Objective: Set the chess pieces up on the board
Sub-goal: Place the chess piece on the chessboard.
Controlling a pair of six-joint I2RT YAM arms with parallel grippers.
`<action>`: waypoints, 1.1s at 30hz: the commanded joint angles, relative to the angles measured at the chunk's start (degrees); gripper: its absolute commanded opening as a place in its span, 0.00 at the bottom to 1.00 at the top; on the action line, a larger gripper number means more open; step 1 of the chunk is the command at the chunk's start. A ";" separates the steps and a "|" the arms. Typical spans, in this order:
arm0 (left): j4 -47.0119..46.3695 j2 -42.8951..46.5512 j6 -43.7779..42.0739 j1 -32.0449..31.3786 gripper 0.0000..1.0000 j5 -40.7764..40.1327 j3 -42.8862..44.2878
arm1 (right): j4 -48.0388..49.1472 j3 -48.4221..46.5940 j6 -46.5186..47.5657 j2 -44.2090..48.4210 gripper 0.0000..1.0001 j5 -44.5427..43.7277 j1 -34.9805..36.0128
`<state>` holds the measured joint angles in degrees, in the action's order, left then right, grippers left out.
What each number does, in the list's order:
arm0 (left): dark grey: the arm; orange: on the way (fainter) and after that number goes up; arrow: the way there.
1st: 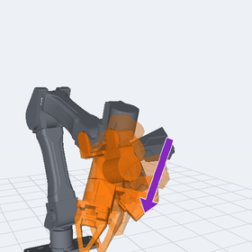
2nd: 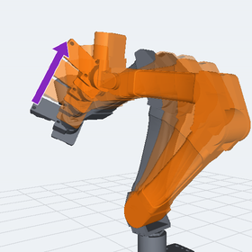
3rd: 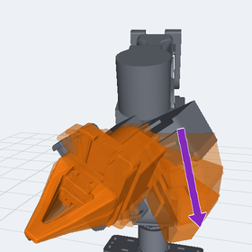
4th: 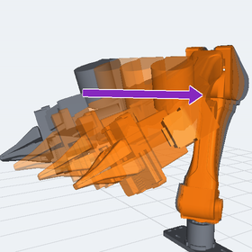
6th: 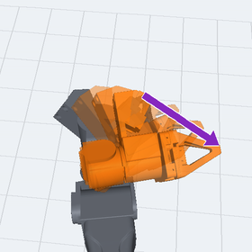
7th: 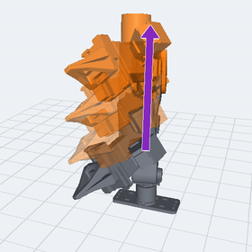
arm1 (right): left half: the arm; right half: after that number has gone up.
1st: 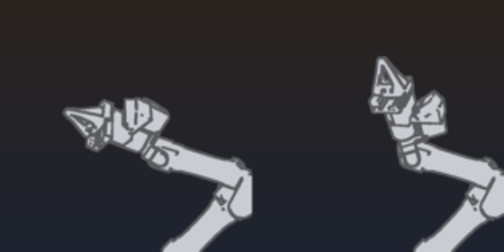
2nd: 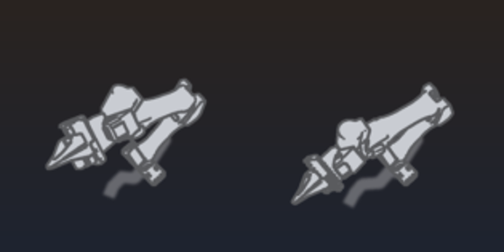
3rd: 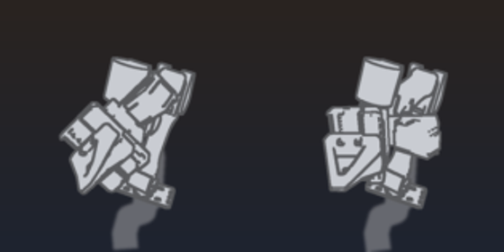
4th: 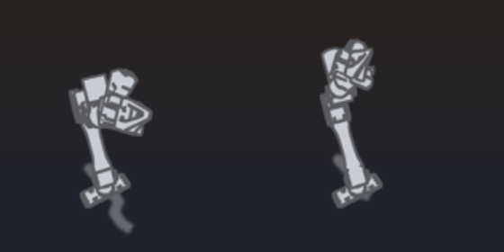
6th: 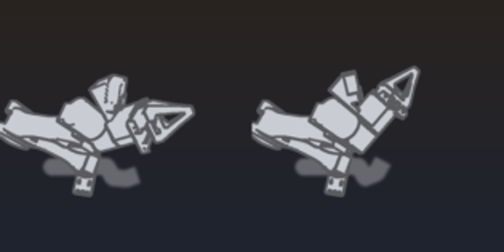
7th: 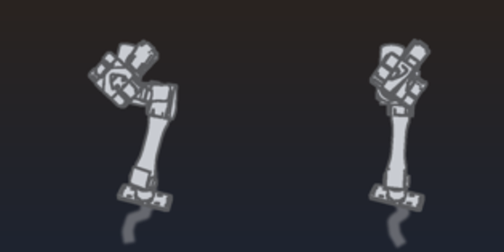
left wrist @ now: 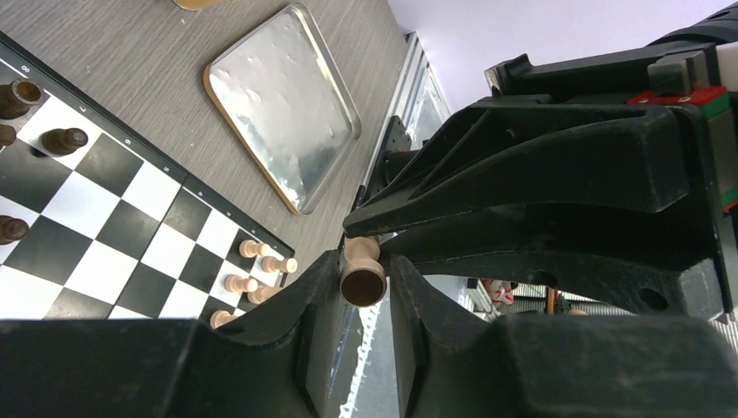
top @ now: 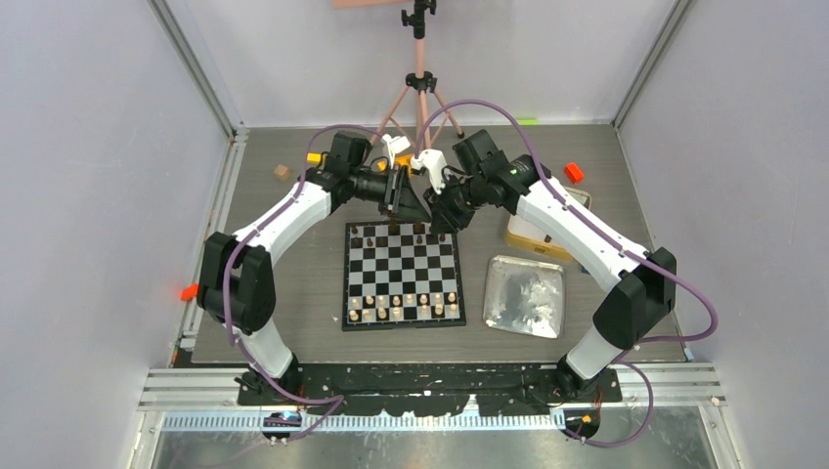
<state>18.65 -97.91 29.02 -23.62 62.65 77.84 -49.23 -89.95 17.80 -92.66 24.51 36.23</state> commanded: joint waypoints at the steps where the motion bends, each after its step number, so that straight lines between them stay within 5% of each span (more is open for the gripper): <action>1: 0.75 0.51 -1.48 -0.28 0.27 1.79 1.94 | 2.31 -1.10 -0.64 1.25 0.01 -0.66 0.24; 10: -0.57 0.87 -0.39 -0.16 0.00 2.87 1.16 | 2.74 -1.83 -1.92 0.70 0.07 -1.95 0.25; 21: -13.63 5.98 8.04 4.20 0.00 3.22 -5.09 | 4.21 -2.82 -5.27 3.70 0.54 -4.25 -0.10; 33: -38.62 10.05 24.29 11.51 0.00 4.07 -12.00 | 5.01 -10.32 -14.41 5.10 0.64 2.57 -6.20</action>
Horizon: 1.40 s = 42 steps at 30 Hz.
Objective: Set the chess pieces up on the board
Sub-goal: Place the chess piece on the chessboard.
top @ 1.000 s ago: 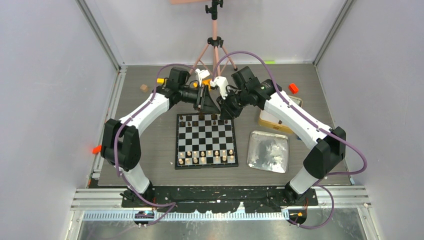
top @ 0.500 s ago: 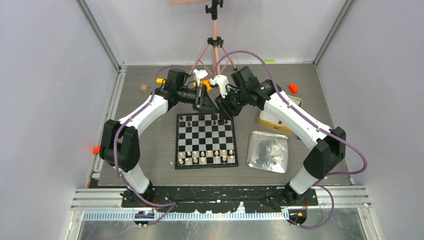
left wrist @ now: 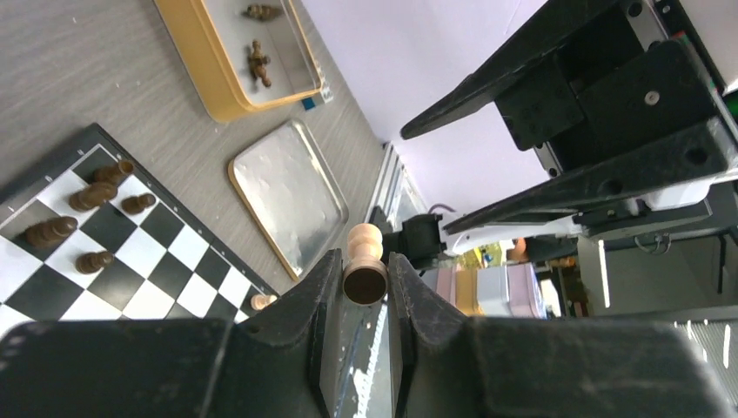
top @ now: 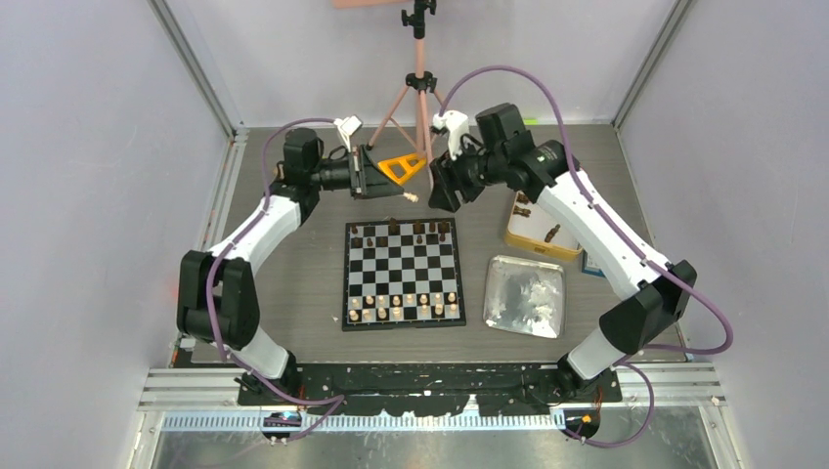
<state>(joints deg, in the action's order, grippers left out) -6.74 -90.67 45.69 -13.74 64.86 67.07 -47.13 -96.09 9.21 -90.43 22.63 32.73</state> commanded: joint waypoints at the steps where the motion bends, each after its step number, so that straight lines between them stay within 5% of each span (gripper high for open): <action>1: -14.98 3.12 8.75 2.00 0.00 1.99 -1.50 | 4.04 -4.40 -8.06 2.89 0.64 5.32 -3.39; 7: -28.98 5.21 18.17 3.60 0.00 0.55 -3.49 | 10.91 -4.71 -20.06 2.07 0.64 13.73 -9.30; 17: -39.69 6.07 25.14 3.63 0.00 -3.84 -4.94 | 19.62 -2.70 -29.17 0.80 0.64 22.91 -11.10; 42: -41.34 7.89 23.04 3.63 0.00 -7.39 -9.97 | 25.64 1.06 -33.55 -0.06 0.65 27.72 -11.27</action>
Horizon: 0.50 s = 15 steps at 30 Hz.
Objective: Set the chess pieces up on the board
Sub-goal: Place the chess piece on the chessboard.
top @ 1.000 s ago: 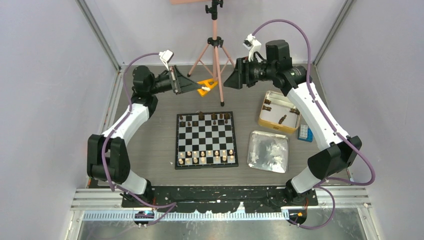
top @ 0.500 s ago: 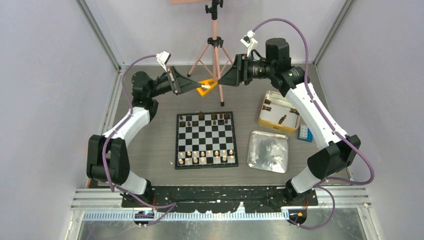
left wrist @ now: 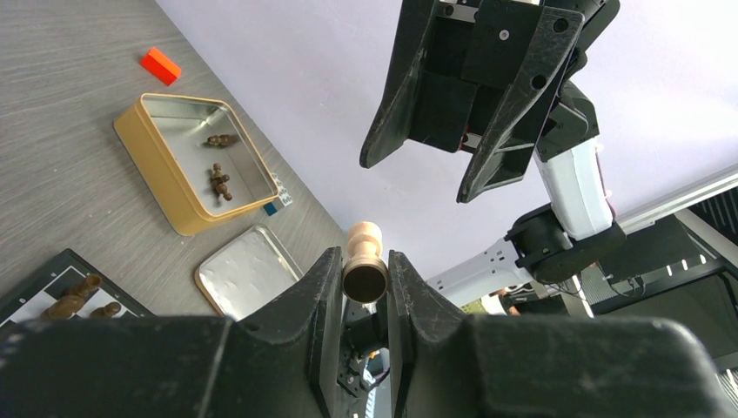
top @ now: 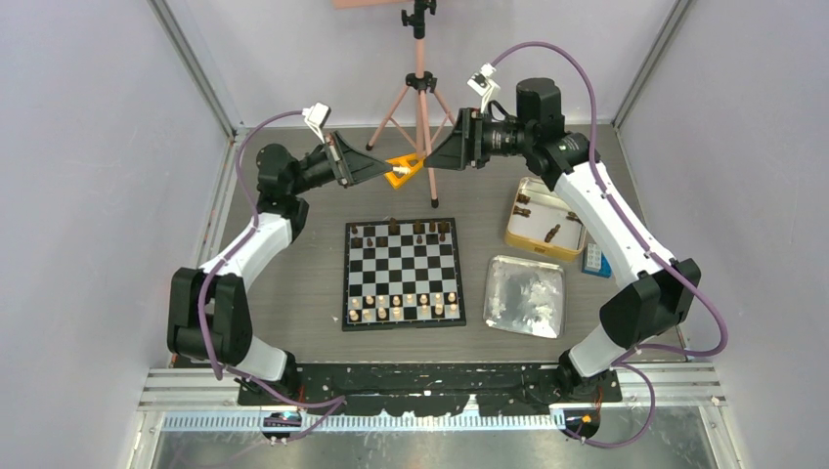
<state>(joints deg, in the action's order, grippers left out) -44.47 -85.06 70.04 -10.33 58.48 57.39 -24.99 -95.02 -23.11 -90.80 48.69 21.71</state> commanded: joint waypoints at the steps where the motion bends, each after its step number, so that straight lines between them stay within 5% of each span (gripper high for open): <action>1: -3.64 2.12 -1.31 0.22 0.00 -1.01 -0.33 | 3.51 0.09 -1.25 0.44 0.65 1.67 -0.27; 15: -7.02 2.98 -0.69 0.22 0.00 -3.60 -2.59 | 11.30 2.67 -7.93 -0.75 0.66 3.30 -0.53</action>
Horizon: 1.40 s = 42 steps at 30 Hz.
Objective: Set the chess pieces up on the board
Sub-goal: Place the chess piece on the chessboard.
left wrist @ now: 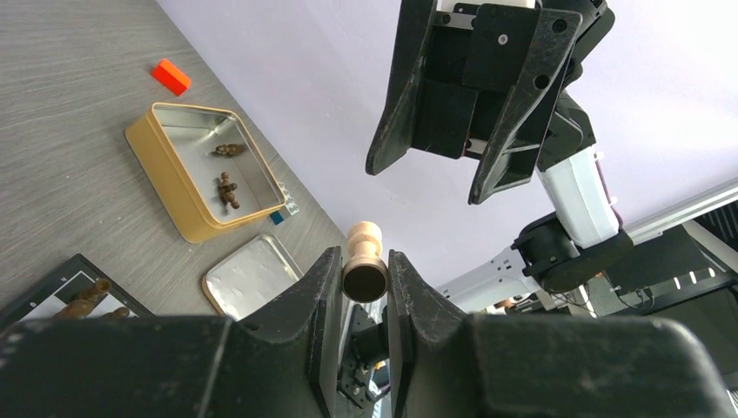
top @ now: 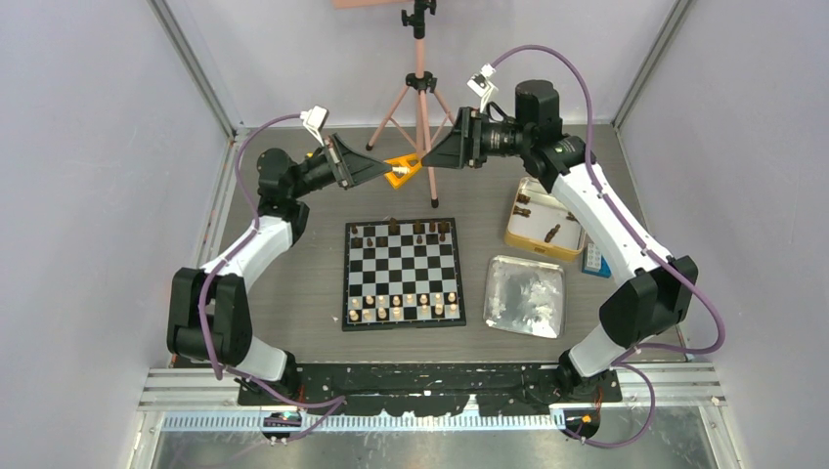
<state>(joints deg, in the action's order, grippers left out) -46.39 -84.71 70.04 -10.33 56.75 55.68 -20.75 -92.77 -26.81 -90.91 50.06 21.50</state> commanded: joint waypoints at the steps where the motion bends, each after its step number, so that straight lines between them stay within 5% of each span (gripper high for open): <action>1: -5.52 2.82 -0.69 0.22 0.00 -2.22 -1.25 | 7.88 0.67 -5.80 -1.01 0.66 2.12 -0.31; 11: -10.72 2.19 2.60 0.14 0.00 -4.42 -2.87 | 23.95 6.00 -17.52 -4.21 0.65 5.28 -0.25; 32: -11.26 2.20 3.76 -0.11 0.00 -6.21 -4.97 | 32.10 6.00 -22.96 -8.76 0.58 8.57 3.74; 42: -11.26 1.62 3.71 -0.10 0.00 -6.61 -5.40 | 36.09 6.01 -26.23 -9.55 0.45 9.88 4.48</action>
<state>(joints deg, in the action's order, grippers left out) -54.24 -83.96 73.63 -10.37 50.94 50.70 10.07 -85.82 -50.94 -100.29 58.37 25.71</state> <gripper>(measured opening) 0.225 0.473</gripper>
